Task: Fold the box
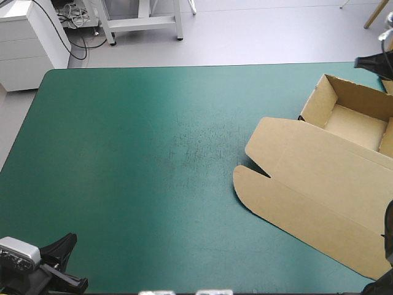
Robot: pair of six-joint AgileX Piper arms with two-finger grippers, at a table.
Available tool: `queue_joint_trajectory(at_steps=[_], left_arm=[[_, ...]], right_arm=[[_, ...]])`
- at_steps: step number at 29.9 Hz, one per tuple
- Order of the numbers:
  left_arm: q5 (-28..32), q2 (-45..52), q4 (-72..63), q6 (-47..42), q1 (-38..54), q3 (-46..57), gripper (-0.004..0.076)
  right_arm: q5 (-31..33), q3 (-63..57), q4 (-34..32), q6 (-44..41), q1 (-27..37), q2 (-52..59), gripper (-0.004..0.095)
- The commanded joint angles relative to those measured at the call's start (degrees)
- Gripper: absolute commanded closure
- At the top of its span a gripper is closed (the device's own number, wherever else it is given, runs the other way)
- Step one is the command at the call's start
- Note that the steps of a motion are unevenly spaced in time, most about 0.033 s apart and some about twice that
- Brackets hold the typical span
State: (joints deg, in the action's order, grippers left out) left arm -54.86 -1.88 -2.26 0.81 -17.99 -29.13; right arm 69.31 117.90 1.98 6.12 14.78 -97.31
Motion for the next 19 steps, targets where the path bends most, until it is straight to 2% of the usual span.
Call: queue_joint_trajectory(at_steps=[1, 8, 11, 14, 19], left_arm=[[3.01, -3.0, -0.56, -2.31, -0.35, -1.22, 0.0731], [3.23, -4.03, 0.13, -2.31, -0.35, -1.22, 0.0731], [3.23, -4.03, 0.13, -2.31, -0.35, -1.22, 0.0731], [3.23, -4.03, -0.08, -2.31, -0.35, -1.22, 0.0731], [3.23, -4.03, -0.08, -2.31, -0.35, -1.22, 0.0731]], right_arm=[[-2.3, -0.2, 0.36, 2.0, -7.02, 6.02, 0.0926], [-2.3, -9.75, -3.32, 1.12, -22.75, 15.15, 0.0928], [-4.1, -17.05, -4.04, 0.85, -27.67, 20.76, 0.0928], [-9.24, -25.58, -4.04, 0.73, -30.33, 27.26, 0.0928], [-16.02, -42.31, -2.36, 0.73, -30.9, 40.13, 0.0928]])
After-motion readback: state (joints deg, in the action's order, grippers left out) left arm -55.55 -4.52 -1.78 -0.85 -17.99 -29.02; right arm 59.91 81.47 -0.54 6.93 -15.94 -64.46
